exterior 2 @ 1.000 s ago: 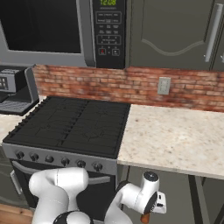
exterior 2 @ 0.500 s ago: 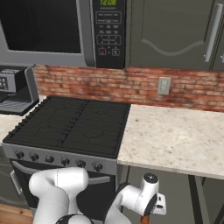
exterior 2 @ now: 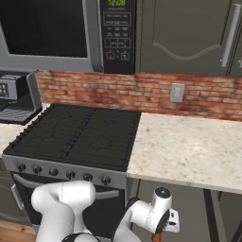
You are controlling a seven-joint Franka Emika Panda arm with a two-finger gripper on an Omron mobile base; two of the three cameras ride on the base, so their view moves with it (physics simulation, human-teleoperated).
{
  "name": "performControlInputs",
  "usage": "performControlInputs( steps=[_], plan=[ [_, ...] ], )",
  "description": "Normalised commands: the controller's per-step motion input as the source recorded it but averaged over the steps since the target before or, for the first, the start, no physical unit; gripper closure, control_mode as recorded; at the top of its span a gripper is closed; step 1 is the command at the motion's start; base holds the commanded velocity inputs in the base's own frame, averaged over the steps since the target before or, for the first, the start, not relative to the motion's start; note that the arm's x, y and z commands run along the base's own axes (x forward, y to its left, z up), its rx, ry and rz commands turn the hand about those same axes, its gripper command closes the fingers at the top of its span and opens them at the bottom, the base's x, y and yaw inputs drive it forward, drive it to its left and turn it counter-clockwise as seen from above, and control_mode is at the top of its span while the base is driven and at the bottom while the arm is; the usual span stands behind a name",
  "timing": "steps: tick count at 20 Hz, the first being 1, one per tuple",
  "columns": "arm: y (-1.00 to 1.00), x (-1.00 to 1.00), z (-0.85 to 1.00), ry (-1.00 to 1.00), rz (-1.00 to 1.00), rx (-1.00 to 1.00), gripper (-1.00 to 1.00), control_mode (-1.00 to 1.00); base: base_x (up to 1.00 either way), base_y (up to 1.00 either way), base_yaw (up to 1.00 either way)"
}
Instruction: Take the pizza cutter from the drawer on the right and place it on the dining counter for cutting.
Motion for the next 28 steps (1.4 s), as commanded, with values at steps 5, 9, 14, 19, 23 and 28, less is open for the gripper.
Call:
performControlInputs(
  steps=[5, 9, 14, 19, 23, 28],
  plan=[
    [0.00, 0.00, 0.00, 0.00, 0.00, 0.00, -1.00, -1.00, 0.00, 0.00, 0.00],
    [0.00, 0.00, 0.00, 0.00, 0.00, 0.00, 1.00, -1.00, 0.00, 0.00, 0.00],
    [0.00, 0.00, 0.00, 0.00, 0.00, 0.00, 1.00, -1.00, 0.00, 0.00, 0.00],
    [0.00, 0.00, 0.00, 0.00, 0.00, 0.00, 1.00, -1.00, 0.00, 0.00, 0.00],
    [0.00, 0.00, 0.00, 0.00, 0.00, 0.00, 1.00, -1.00, 0.00, 0.00, 0.00],
    [0.00, 0.00, 0.00, 0.00, 0.00, 0.00, 1.00, -1.00, 0.00, 0.00, 0.00]
  ],
)
